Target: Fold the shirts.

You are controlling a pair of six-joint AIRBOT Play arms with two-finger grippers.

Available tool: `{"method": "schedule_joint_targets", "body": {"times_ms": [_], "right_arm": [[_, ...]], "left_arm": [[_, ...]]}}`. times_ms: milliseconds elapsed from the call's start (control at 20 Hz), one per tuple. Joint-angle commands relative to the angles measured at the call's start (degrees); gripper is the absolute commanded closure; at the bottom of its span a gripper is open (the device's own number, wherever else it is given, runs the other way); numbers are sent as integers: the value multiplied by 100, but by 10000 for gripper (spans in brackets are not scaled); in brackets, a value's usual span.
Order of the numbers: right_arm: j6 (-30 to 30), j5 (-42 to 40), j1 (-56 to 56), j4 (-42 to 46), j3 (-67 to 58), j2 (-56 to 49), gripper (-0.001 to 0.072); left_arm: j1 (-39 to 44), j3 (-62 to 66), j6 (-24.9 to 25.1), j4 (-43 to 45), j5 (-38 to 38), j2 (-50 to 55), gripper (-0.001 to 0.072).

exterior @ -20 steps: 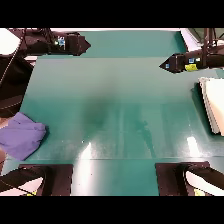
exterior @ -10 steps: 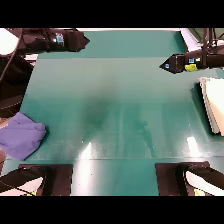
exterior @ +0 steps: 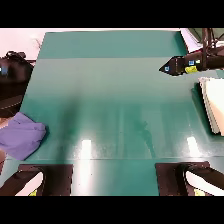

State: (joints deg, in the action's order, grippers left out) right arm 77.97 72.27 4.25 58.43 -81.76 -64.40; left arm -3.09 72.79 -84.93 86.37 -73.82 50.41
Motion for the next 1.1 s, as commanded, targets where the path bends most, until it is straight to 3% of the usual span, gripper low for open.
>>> {"method": "schedule_joint_targets", "body": {"times_ms": [0, 300, 450, 500, 550, 650, 800, 1050], "right_arm": [[0, 37, 7, 2, -2, 4, 699], [0, 35, 7, 2, -2, 4, 698], [0, 24, 7, 0, -2, 4, 698], [0, 7, 7, 2, -4, 4, 698], [0, -31, 7, 0, -4, 7, 698], [0, -133, -4, 0, -4, 50, 698], [0, -544, -4, 0, -4, 358, 698], [0, -951, -11, 9, -251, 809, 698]], "left_arm": [[-811, -1508, -166, 916, -610, -592, -13], [-957, -3915, -424, 981, 94, -601, -3], [-957, -4175, -752, 981, 74, -603, 14], [-957, -4109, -861, 981, 17, -608, 275], [-955, -3978, -861, 942, -35, -608, 478], [-955, -3418, -804, 732, -125, -610, 680], [-938, -1888, -761, -87, -160, -789, 680], [-938, 844, -393, -2378, 37, -861, 683]]}}
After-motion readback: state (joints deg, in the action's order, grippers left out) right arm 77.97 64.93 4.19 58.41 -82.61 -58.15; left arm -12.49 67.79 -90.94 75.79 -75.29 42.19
